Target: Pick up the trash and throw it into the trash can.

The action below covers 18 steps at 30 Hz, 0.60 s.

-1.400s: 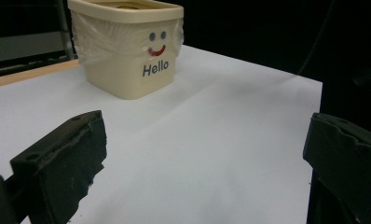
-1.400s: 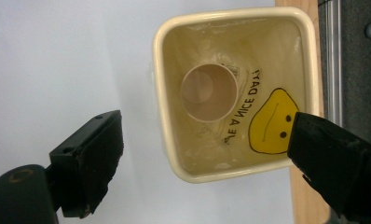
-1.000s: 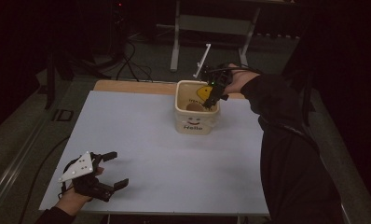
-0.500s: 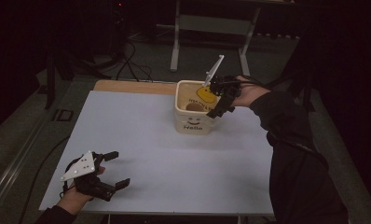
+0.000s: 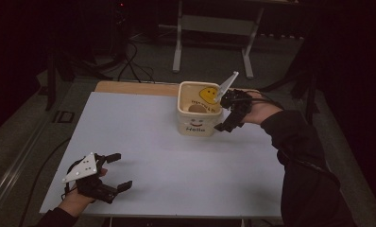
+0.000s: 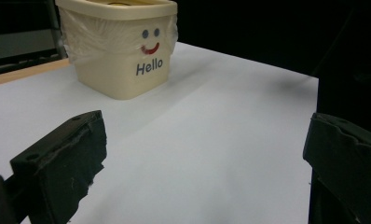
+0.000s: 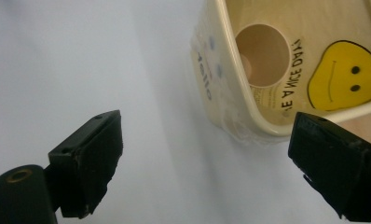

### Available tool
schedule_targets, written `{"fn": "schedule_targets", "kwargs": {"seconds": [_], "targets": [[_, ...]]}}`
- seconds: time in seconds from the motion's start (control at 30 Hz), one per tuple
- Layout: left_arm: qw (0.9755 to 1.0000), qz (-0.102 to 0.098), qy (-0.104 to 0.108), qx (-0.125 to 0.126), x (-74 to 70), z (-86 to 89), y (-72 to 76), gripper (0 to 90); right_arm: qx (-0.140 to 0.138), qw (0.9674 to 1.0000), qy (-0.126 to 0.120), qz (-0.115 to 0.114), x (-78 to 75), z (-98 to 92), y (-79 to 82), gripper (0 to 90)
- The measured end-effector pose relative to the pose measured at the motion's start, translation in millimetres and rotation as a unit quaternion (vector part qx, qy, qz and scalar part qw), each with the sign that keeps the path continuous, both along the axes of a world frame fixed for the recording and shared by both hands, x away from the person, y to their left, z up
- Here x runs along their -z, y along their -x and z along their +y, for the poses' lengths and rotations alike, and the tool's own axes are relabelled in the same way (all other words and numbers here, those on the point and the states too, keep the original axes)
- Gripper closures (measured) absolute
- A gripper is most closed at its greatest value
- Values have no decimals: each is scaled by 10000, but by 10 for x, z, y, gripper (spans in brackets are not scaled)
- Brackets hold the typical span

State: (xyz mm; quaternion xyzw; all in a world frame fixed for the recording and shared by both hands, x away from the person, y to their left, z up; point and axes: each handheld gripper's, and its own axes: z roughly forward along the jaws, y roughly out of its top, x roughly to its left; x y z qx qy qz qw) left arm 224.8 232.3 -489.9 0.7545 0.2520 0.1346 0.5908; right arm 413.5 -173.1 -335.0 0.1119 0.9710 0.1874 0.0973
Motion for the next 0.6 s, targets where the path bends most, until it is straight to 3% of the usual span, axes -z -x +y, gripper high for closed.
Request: {"fn": "schedule_targets", "kwargs": {"seconds": [0.37,0.6], "targets": [[10000,-6,1,2,-4,-2,-1,6,3,9995,-301,-75,216,-112,189,100],[10000,-7,-7,-1,-3,-3,-2,6,50,9979,-639,-48,376,-203,295,100]]}}
